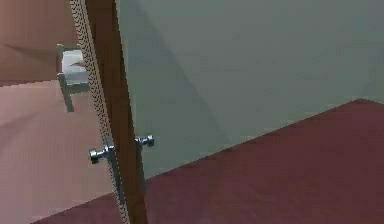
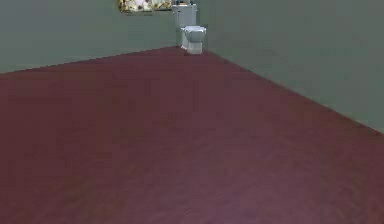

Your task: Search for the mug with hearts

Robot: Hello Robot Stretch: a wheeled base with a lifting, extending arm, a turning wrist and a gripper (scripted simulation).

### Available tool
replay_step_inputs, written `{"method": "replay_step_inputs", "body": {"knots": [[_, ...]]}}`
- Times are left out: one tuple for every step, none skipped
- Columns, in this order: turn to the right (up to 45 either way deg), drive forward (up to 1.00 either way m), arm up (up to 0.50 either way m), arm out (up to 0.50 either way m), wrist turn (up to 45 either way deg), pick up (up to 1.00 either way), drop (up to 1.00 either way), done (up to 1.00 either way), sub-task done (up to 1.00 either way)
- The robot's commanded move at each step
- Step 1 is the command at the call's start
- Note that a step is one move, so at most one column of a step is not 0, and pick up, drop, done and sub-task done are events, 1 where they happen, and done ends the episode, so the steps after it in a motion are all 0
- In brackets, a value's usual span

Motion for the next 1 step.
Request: {"method": "replay_step_inputs", "body": {"knots": [[-45.0,0.00,0.00,0.00,0.0,0.00,0.00,0.00,0.00]]}}
